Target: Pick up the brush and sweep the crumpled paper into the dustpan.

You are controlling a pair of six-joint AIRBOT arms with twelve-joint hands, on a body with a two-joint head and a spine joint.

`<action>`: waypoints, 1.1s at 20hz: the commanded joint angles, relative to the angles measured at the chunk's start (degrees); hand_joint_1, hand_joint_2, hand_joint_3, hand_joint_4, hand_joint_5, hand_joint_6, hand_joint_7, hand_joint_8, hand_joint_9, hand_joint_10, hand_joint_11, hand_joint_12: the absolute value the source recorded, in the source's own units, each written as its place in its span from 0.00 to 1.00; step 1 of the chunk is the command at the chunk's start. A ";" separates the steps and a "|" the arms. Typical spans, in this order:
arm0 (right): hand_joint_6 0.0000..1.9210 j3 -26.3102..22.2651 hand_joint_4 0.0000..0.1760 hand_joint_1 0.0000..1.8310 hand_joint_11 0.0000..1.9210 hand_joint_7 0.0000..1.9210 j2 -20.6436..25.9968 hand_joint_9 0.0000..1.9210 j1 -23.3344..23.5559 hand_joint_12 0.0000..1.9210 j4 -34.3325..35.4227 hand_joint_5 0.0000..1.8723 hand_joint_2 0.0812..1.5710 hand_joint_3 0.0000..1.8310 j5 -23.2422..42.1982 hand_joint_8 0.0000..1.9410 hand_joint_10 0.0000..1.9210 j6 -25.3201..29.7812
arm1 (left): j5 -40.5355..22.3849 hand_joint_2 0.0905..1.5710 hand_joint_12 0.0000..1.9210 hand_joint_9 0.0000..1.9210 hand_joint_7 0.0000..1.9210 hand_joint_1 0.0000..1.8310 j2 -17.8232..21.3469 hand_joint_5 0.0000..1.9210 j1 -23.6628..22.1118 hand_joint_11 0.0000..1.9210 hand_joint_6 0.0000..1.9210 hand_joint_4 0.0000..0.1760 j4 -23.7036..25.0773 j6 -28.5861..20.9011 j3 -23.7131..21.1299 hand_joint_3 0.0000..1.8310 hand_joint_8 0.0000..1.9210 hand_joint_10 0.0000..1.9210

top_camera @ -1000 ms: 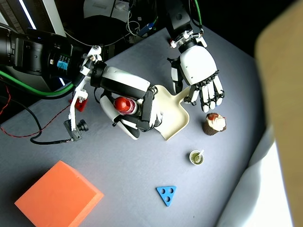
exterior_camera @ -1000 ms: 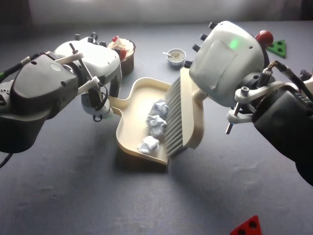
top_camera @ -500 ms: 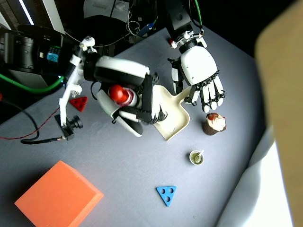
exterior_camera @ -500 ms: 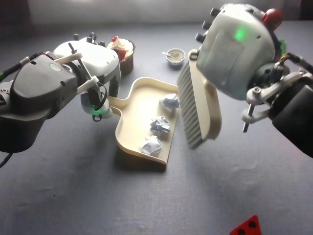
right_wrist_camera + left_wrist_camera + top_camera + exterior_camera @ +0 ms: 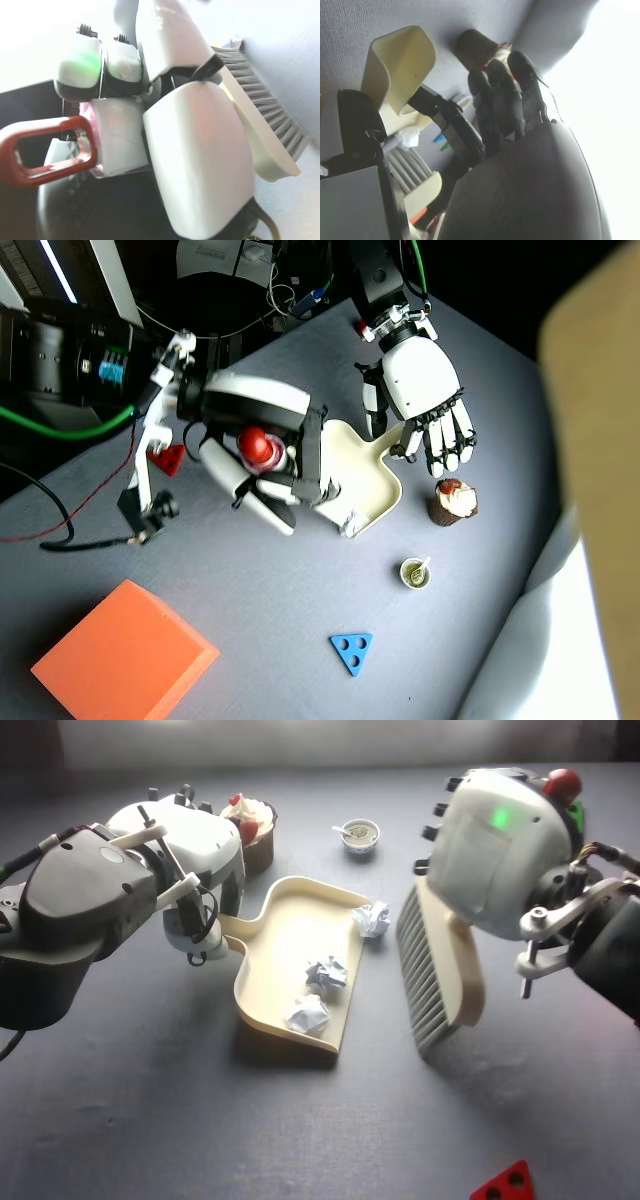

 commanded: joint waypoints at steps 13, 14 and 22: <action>1.00 4.04 0.96 0.87 0.72 0.58 -7.66 0.69 2.77 1.00 -3.71 0.54 0.72 0.00 6.38 1.00 1.00 -1.08 | -3.50 0.63 0.32 0.16 0.22 0.62 -0.44 0.62 -0.06 0.00 0.33 0.00 2.14 -1.24 0.29 0.00 0.00 0.00; 1.00 4.05 0.96 0.87 0.72 0.58 -7.95 0.68 2.79 1.00 -3.73 0.53 0.72 0.00 6.98 1.00 1.00 -1.08 | -3.50 0.64 0.31 0.16 0.22 0.62 -0.39 0.62 -0.07 0.00 0.33 0.00 2.14 -1.24 0.30 0.00 0.00 0.00; 1.00 5.63 0.98 0.88 0.73 0.60 -10.20 0.69 3.24 1.00 -6.10 0.54 0.72 0.00 9.87 1.00 1.00 3.00 | -3.71 0.63 0.31 0.16 0.23 0.63 -0.38 0.62 -0.11 0.00 0.32 0.00 1.96 -1.24 0.12 0.00 0.00 0.00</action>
